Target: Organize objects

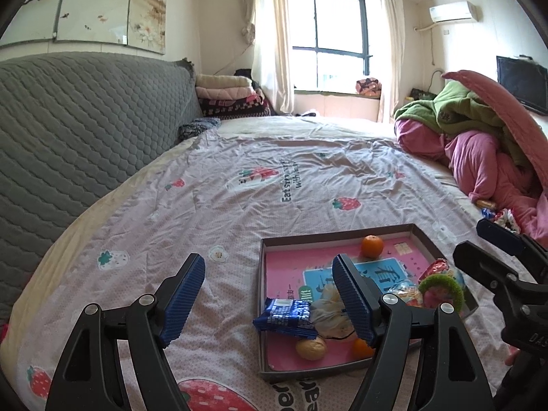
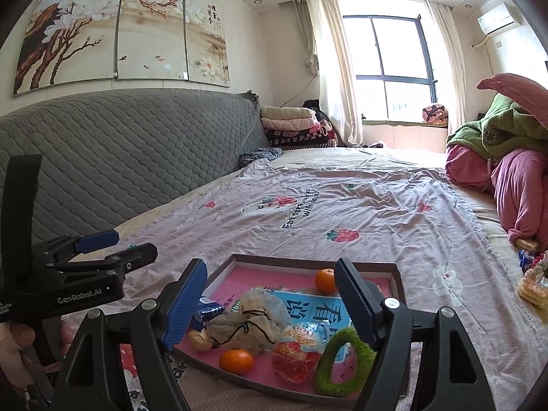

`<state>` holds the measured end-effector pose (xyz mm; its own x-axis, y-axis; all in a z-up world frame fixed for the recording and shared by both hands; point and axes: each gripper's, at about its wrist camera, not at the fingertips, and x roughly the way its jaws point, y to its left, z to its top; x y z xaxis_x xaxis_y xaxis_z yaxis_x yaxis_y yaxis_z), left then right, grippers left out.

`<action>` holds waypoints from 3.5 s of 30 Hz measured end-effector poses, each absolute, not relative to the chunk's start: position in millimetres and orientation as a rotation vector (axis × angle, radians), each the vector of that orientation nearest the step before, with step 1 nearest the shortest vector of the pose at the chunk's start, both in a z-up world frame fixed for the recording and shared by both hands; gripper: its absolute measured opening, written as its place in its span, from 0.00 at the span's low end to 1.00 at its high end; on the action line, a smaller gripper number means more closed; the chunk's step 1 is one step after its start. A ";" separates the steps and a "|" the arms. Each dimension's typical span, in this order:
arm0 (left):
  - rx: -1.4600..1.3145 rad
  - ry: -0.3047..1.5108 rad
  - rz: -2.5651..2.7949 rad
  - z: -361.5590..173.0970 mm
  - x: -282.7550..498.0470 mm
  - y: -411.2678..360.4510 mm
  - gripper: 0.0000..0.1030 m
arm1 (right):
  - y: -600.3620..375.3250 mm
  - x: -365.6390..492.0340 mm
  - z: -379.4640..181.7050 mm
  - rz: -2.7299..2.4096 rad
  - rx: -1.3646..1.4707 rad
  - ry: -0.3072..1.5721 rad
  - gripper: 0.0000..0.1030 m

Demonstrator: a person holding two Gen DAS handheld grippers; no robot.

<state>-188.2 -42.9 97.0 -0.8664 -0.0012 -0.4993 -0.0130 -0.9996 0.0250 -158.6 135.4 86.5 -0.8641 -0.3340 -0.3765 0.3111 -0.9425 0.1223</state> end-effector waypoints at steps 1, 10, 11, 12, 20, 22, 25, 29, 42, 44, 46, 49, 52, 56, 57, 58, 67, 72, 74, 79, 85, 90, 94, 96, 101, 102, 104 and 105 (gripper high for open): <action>-0.800 0.050 3.027 97.2 -185.1 -41.3 0.76 | 136.6 -157.0 86.6 -2.753 0.569 -0.080 0.74; -0.762 0.023 3.043 99.6 -167.9 -37.3 0.76 | 155.1 -141.9 91.4 -2.797 0.529 -0.119 0.74; -0.758 0.015 3.044 99.4 -166.3 -37.1 0.76 | 157.5 -140.2 91.8 -2.801 0.525 -0.122 0.74; -0.760 0.010 3.044 98.8 -164.8 -36.8 0.76 | 160.2 -138.4 91.7 -2.804 0.523 -0.126 0.74; -0.781 0.013 3.049 92.9 -158.6 -31.5 0.77 | 175.5 -127.4 88.4 -2.835 0.526 -0.180 0.74; -0.792 0.010 3.036 90.5 -156.8 -29.8 0.77 | 176.9 -125.4 87.5 -2.837 0.529 -0.176 0.74; -0.791 0.019 3.036 87.0 -153.0 -27.1 0.76 | 176.3 -125.2 86.1 -2.831 0.543 -0.162 0.74; -0.812 0.024 3.020 82.5 -150.4 -24.7 0.76 | 173.0 -120.0 85.6 -2.827 0.541 -0.129 0.74; -0.880 0.023 2.987 63.8 -138.1 -17.3 0.77 | 166.6 -106.0 80.6 -2.836 0.540 -0.086 0.74; -0.885 0.020 2.980 61.7 -135.2 -15.2 0.76 | 166.7 -104.2 79.8 -2.840 0.542 -0.083 0.74; -0.888 0.028 2.975 60.5 -133.8 -13.7 0.76 | 167.2 -102.3 79.0 -2.838 0.547 -0.092 0.74; -0.892 0.034 2.968 58.2 -130.7 -13.0 0.76 | 169.0 -99.1 77.7 -2.837 0.549 -0.103 0.74; -0.896 0.034 2.991 55.9 -128.2 -14.0 0.76 | 169.3 -96.7 75.4 -2.836 0.562 -0.108 0.74; -0.922 0.009 2.991 51.0 -126.6 -16.7 0.76 | 170.6 -94.8 72.7 -2.831 0.572 -0.125 0.74; -0.926 0.006 2.986 49.7 -126.5 -17.0 0.76 | 170.8 -94.3 71.8 -2.828 0.576 -0.123 0.74; -0.927 0.006 2.987 48.7 -126.2 -17.1 0.76 | 170.6 -94.1 71.0 -2.829 0.580 -0.120 0.74; -0.965 0.012 2.948 37.8 -124.4 -13.8 0.76 | 174.6 -93.0 57.7 -2.829 0.638 -0.107 0.74; -0.987 -0.001 2.927 30.1 -124.2 -11.4 0.76 | 173.3 -87.7 51.5 -2.822 0.655 -0.108 0.74; -0.991 0.009 2.923 26.7 -123.1 -8.4 0.76 | 171.7 -86.0 49.2 -2.823 0.662 -0.098 0.74; -1.002 0.025 2.914 19.8 -118.8 -5.1 0.76 | 169.9 -82.7 43.0 -2.816 0.684 -0.089 0.74; -1.020 0.023 2.914 14.3 -117.8 -5.8 0.76 | 176.1 -79.2 36.5 -2.813 0.700 -0.173 0.74; -1.006 0.023 2.911 12.6 -115.9 -4.6 0.76 | 178.1 -78.6 31.6 -2.818 0.711 -0.207 0.74; -0.997 0.014 2.890 10.7 -114.8 -2.3 0.76 | 174.1 -78.5 26.3 -2.818 0.728 -0.181 0.74; -0.999 0.028 2.901 8.7 -114.2 -0.5 0.77 | 171.1 -78.2 23.6 -2.815 0.738 -0.166 0.74; -1.023 0.034 2.899 3.8 -115.5 0.1 0.76 | 166.0 -77.3 14.9 -2.816 0.762 -0.132 0.74; -1.027 0.037 2.899 2.9 -115.7 0.2 0.76 | 165.0 -77.5 12.9 -2.812 0.769 -0.128 0.74; -1.027 0.038 2.902 2.5 -115.5 -0.2 0.77 | 162.7 -77.8 10.3 -2.812 0.779 -0.114 0.74; -1.028 0.040 2.903 2.0 -115.7 -0.3 0.77 | 162.9 -77.9 9.4 -2.809 0.782 -0.112 0.74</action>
<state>-115.7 -0.3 2.0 -0.7756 0.0498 -0.6293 -0.0671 -0.9977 0.0036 -77.9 162.9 9.4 -0.8335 -0.2335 -0.5008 0.1928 -0.9722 0.1325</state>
